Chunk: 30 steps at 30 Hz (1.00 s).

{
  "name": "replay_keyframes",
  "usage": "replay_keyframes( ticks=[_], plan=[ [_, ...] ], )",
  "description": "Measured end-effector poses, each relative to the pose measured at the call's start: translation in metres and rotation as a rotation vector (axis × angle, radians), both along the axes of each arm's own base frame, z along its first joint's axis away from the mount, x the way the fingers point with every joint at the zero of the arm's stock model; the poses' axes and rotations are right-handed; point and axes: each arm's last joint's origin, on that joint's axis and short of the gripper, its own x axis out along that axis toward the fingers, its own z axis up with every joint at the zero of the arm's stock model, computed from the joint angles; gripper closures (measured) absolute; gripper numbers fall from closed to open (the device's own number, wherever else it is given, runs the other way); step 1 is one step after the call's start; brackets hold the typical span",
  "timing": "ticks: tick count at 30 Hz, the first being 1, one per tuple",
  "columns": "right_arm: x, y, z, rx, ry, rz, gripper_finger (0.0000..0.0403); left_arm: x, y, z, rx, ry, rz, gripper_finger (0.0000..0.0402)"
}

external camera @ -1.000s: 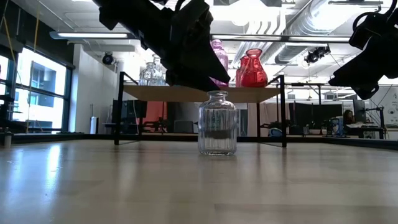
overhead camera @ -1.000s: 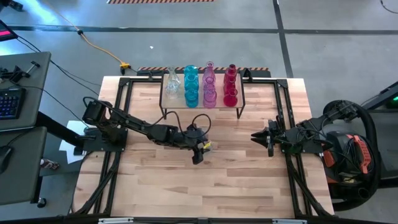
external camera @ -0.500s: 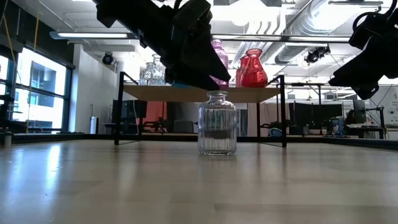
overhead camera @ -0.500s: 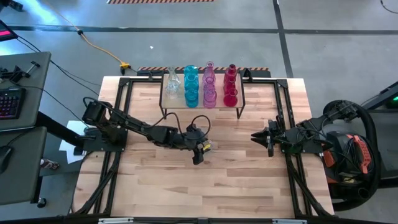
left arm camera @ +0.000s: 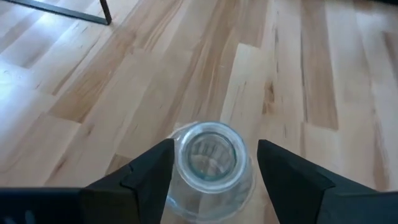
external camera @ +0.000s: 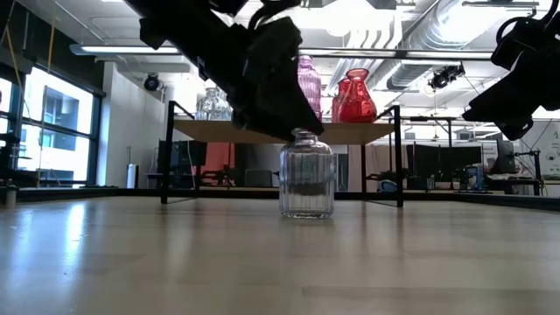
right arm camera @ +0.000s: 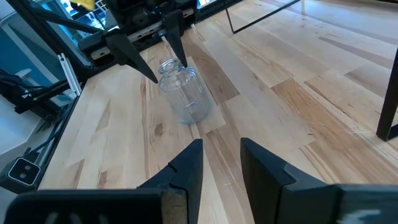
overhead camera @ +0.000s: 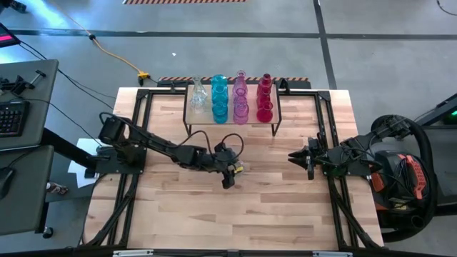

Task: Sort vases onto shelf
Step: Put the transparent flower vase on the shelf aligned with the other transparent flower vases

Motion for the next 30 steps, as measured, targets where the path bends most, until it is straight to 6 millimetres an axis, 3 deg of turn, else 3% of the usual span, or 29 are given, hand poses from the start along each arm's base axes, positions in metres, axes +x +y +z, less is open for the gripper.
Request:
replay_keyframes(
  ticks=[15, 30],
  plan=[
    [0.000, 0.000, 0.000, -0.001, 0.000, 0.000, 0.0314, 0.001, -0.002, -0.001, -0.005, -0.008, 0.001, 0.0255],
    [0.000, 0.000, 0.000, -0.001, 0.001, 0.000, 0.0314, -0.008, -0.007, 0.010, -0.014, 0.007, -0.008, 0.0256]
  ],
)
